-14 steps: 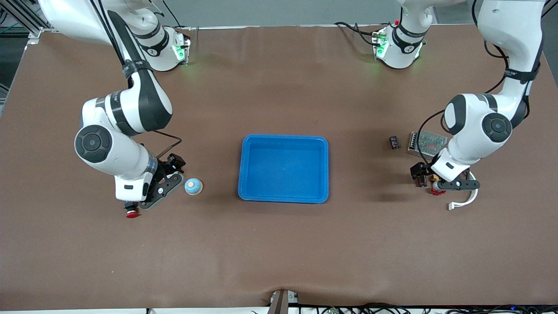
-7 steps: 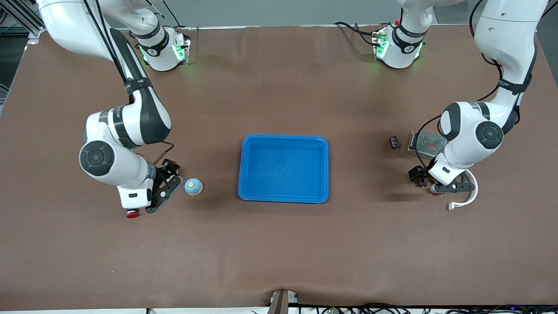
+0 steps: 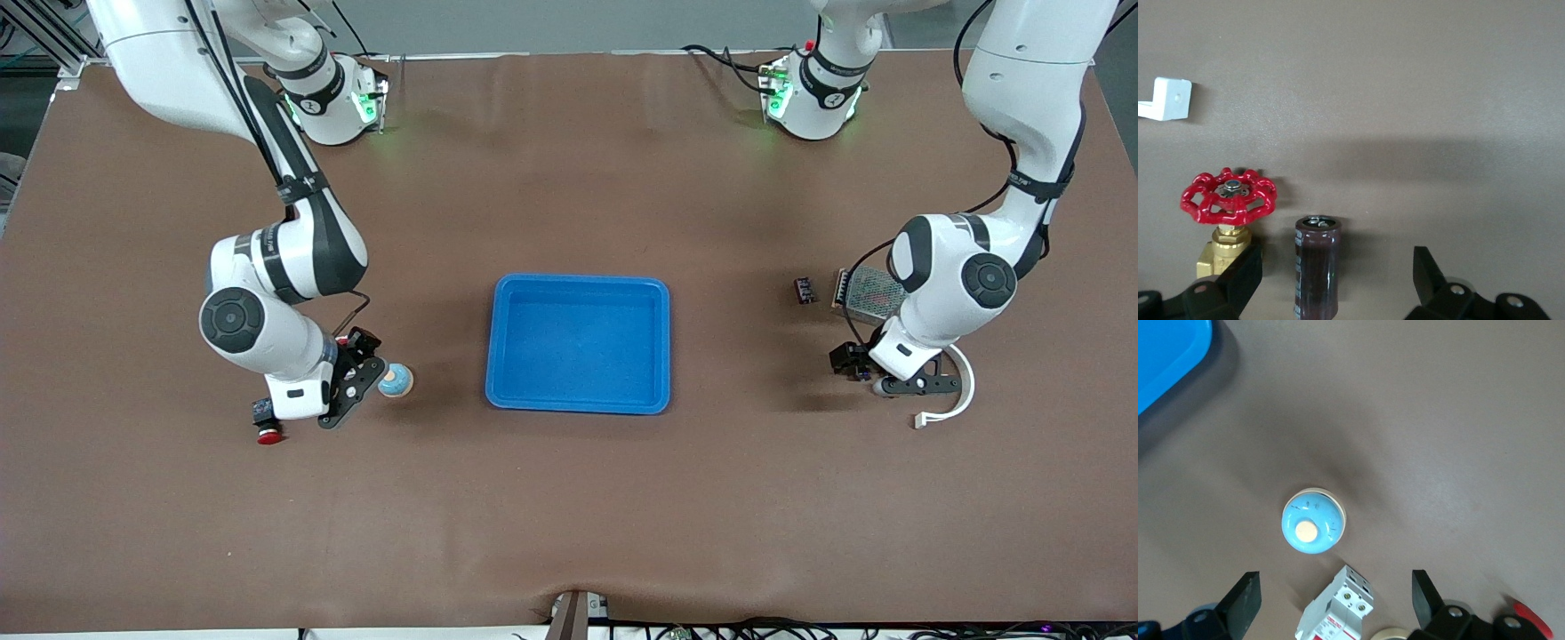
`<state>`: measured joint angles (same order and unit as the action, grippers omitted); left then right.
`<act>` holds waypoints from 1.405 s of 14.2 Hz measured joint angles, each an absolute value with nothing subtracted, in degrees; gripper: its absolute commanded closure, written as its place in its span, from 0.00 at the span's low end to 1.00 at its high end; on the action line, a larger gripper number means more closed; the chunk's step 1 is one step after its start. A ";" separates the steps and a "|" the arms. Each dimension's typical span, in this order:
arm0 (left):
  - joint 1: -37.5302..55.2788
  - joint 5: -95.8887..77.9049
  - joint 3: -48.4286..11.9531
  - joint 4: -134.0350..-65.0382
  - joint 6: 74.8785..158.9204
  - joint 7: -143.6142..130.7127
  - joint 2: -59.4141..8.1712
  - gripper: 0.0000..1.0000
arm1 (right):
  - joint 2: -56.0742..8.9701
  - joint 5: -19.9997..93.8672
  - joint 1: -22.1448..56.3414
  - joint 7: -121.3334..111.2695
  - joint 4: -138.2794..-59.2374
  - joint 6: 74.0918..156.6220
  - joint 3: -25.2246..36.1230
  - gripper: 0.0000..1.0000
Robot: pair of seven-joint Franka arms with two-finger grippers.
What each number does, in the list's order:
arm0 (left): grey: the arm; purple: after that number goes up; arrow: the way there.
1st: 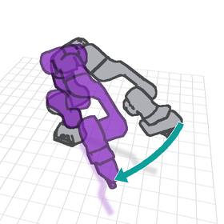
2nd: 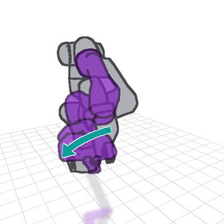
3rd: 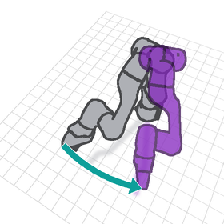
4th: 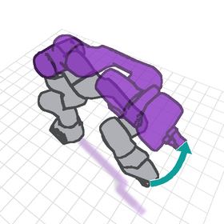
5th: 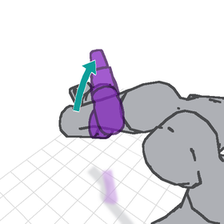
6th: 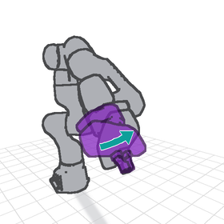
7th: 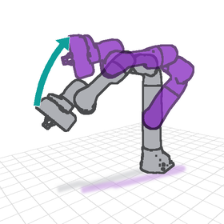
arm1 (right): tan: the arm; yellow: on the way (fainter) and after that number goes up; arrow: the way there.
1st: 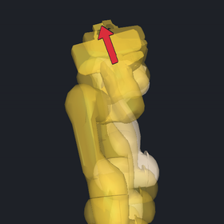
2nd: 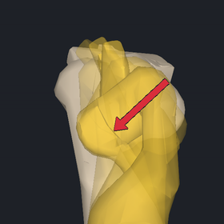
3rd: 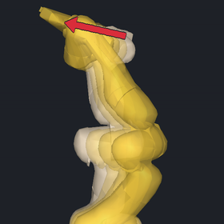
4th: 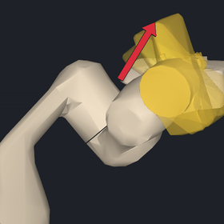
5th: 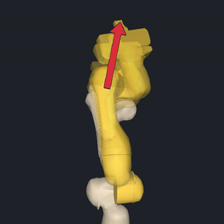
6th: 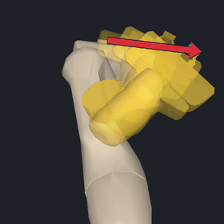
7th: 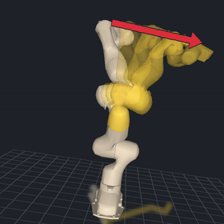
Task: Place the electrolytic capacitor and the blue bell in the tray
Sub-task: 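Close the right gripper on the bell while the left gripper grasps the capacitor, then lift the bell with the right gripper while the left gripper lifts the capacitor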
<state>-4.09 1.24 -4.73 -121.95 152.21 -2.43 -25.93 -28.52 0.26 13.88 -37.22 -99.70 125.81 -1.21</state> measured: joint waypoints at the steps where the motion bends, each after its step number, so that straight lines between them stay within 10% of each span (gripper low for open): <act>1: -4.09 1.24 -4.73 -121.97 152.48 -2.43 -26.14 0.00 | -28.53 0.26 14.12 -37.18 -100.42 126.76 -1.31 0.00; 8: -4.10 1.24 -4.57 -121.99 153.92 -2.43 -27.32 0.01 | -29.91 0.42 14.92 -36.88 -103.58 132.01 -1.39 0.00; 11: -4.10 1.24 -4.34 -121.99 153.93 -2.43 -27.32 0.39 | -31.18 0.44 14.92 -36.87 -103.69 133.75 -1.39 0.00; 14: -4.11 1.24 -4.26 -121.99 153.92 -2.43 -27.32 0.41 | -32.64 0.45 14.92 -36.85 -103.79 135.50 -1.39 0.00; 18: -4.18 1.24 -4.08 -121.99 153.92 -2.43 -27.32 1.00 | -33.82 0.45 14.92 -36.84 -103.86 136.62 -1.38 0.00; 20: -4.19 1.26 -4.07 -121.99 153.92 -2.43 -27.29 1.00 | -33.87 0.45 14.92 -36.84 -104.10 136.67 -1.39 0.00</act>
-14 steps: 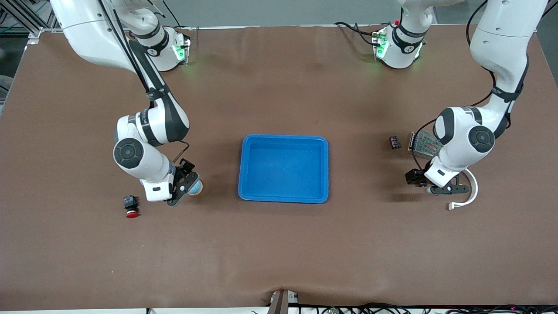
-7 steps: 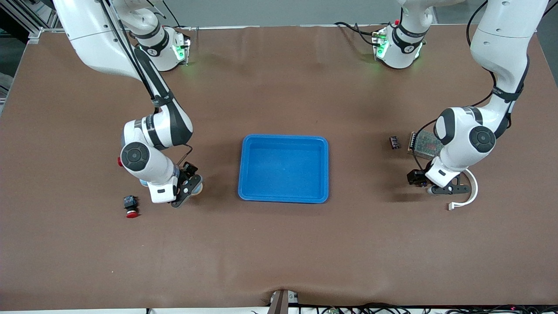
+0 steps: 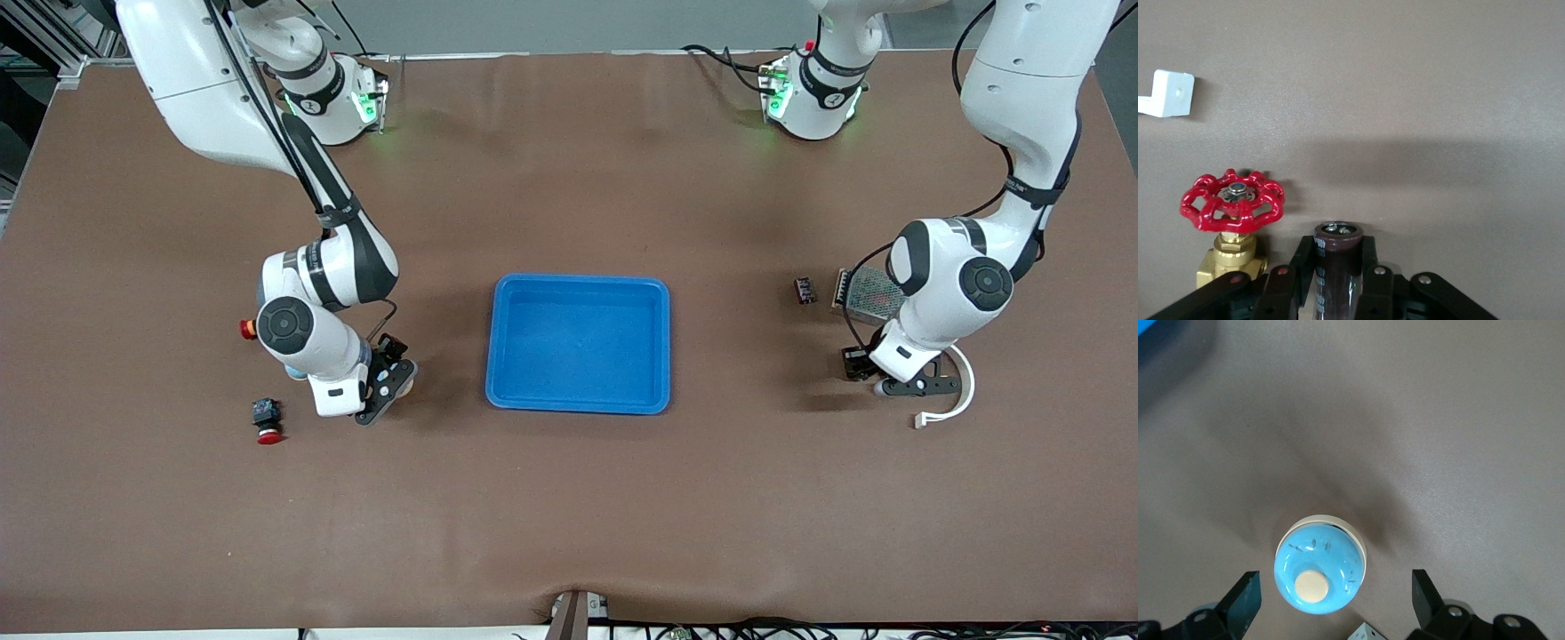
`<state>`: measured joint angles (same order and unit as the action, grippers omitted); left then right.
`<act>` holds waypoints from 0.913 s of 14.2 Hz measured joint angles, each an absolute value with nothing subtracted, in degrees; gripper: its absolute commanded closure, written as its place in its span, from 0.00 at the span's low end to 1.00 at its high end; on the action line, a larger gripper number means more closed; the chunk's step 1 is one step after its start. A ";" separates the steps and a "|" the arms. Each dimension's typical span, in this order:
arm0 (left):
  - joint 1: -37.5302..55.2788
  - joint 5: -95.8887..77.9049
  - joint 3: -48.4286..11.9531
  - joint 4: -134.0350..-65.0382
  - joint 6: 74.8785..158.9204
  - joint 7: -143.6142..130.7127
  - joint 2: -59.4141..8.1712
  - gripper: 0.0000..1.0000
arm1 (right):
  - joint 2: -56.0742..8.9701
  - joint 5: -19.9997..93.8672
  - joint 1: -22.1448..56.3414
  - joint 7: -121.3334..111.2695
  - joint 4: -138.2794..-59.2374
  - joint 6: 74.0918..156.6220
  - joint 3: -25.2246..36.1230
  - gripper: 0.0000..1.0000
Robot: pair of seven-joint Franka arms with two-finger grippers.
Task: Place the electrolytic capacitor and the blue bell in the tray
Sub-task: 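Lift the bell with the right gripper while the left gripper lifts the capacitor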
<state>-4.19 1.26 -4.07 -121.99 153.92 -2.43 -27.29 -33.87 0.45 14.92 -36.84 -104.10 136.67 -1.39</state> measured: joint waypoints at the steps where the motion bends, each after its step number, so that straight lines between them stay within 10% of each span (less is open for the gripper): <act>1: -4.19 1.26 -4.07 -121.99 153.92 -2.43 -27.29 1.00 | -33.88 0.45 14.92 -36.84 -104.24 136.84 -1.39 0.00; 13: -4.19 1.26 -4.06 -121.26 153.02 -2.76 -27.26 1.00 | -36.50 0.46 15.02 -36.84 -105.00 140.60 -1.53 0.00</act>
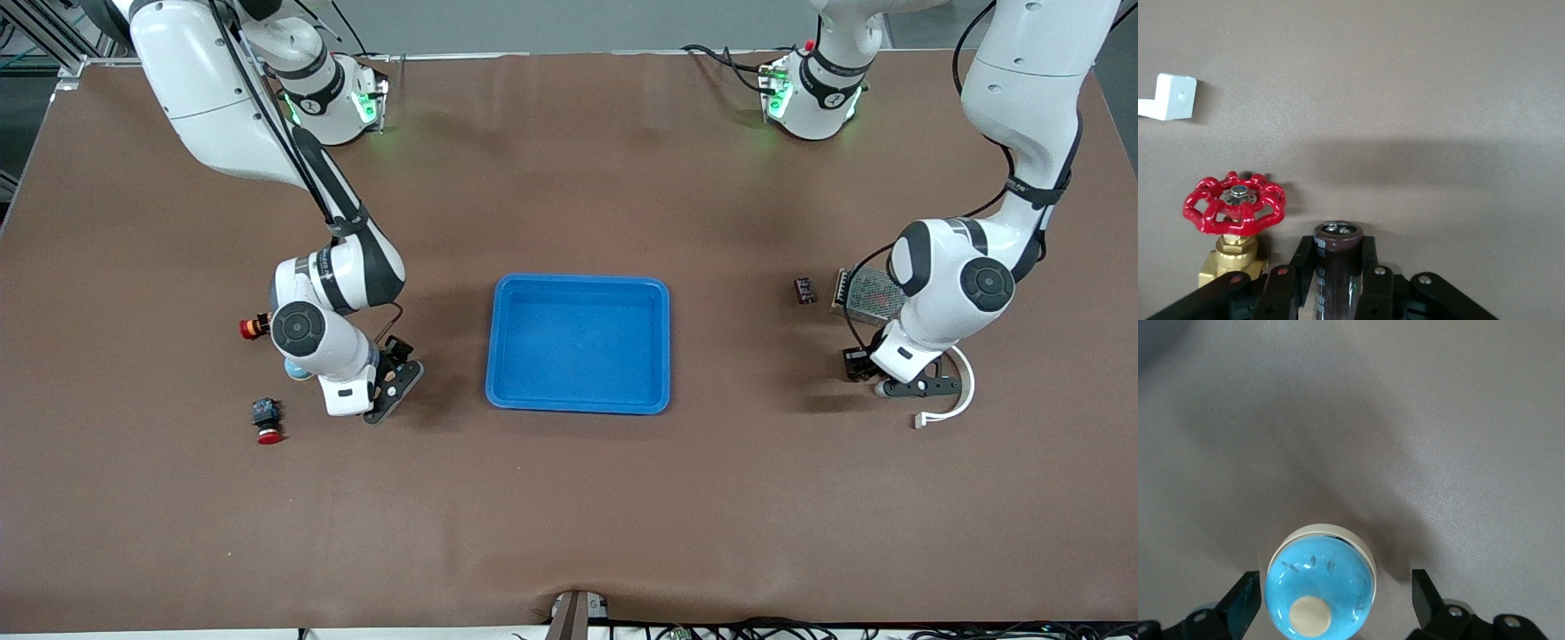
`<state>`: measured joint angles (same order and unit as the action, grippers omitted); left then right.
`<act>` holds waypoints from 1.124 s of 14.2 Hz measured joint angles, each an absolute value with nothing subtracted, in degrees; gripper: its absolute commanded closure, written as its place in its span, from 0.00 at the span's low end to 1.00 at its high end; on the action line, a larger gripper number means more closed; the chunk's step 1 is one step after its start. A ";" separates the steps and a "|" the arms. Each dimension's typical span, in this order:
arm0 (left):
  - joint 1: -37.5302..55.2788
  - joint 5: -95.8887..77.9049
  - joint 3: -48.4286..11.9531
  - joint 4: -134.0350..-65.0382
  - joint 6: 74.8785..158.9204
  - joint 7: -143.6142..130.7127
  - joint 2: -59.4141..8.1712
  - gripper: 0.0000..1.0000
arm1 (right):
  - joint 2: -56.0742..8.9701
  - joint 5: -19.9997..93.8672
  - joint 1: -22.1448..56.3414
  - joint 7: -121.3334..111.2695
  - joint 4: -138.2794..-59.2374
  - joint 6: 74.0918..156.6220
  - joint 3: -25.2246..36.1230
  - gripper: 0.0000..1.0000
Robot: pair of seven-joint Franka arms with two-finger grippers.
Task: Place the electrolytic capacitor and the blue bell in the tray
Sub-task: 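Lift the bell with the right gripper while the left gripper lifts the capacitor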
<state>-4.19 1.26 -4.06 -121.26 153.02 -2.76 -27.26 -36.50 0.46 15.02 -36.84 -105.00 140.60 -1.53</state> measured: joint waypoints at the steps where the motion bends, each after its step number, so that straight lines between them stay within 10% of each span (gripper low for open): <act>1: -4.18 1.26 -4.06 -120.72 152.27 -3.30 -27.18 1.00 | -36.52 0.46 15.02 -36.84 -105.03 140.78 -1.53 0.00; 12: 1.24 1.33 -4.20 -113.33 142.01 -17.63 -25.91 1.00 | -36.52 0.49 15.32 -36.28 -105.09 140.90 -1.62 0.11; 16: 4.33 1.61 -4.39 -110.21 136.97 -31.60 -25.54 1.00 | -36.51 0.56 15.33 -36.22 -105.11 140.90 -1.62 0.43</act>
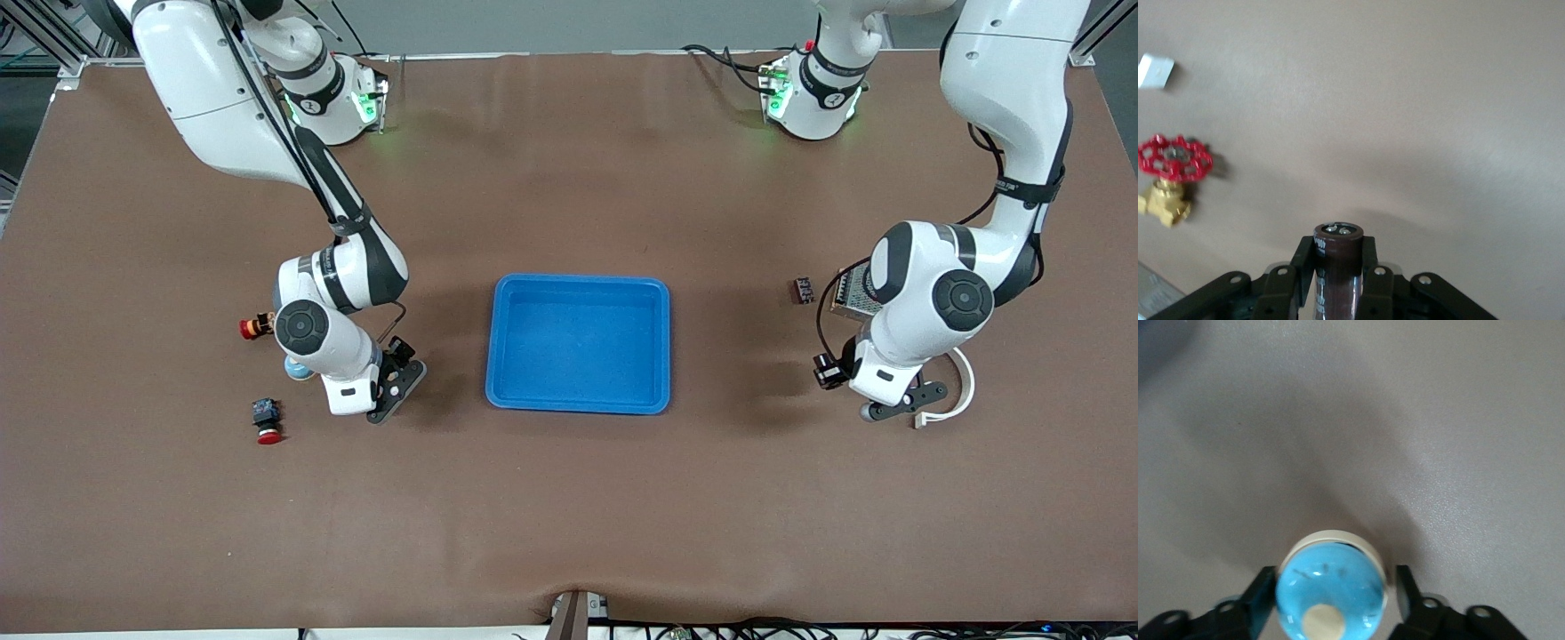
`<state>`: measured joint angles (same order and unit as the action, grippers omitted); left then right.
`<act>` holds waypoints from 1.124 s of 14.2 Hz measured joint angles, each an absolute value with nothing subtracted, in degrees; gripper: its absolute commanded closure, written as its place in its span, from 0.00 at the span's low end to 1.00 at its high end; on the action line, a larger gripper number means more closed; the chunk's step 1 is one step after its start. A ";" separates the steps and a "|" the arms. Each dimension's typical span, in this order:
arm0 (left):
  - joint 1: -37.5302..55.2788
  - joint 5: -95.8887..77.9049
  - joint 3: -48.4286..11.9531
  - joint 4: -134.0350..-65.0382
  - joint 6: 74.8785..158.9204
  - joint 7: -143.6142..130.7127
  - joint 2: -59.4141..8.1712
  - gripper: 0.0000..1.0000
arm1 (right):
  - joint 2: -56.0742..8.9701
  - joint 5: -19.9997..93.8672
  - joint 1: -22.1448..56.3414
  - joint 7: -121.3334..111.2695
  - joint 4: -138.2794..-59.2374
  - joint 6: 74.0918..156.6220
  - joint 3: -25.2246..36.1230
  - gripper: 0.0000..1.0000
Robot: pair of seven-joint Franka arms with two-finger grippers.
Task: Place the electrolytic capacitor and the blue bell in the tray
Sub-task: 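Lift the bell with the right gripper while the left gripper lifts the capacitor, then carry the bell and the capacitor over the blue tray with both grippers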
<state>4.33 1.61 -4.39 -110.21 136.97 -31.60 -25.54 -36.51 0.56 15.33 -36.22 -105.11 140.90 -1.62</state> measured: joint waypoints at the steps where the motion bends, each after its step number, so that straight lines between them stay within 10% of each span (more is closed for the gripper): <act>1: 5.10 1.72 -4.48 -109.41 135.40 -34.48 -25.54 1.00 | -36.41 0.62 15.33 -36.19 -105.10 140.90 -1.62 0.46; 16: 19.48 -0.68 -5.11 -96.62 122.06 -87.83 -25.75 1.00 | -31.53 0.96 15.99 -15.97 -97.05 124.70 -5.32 0.50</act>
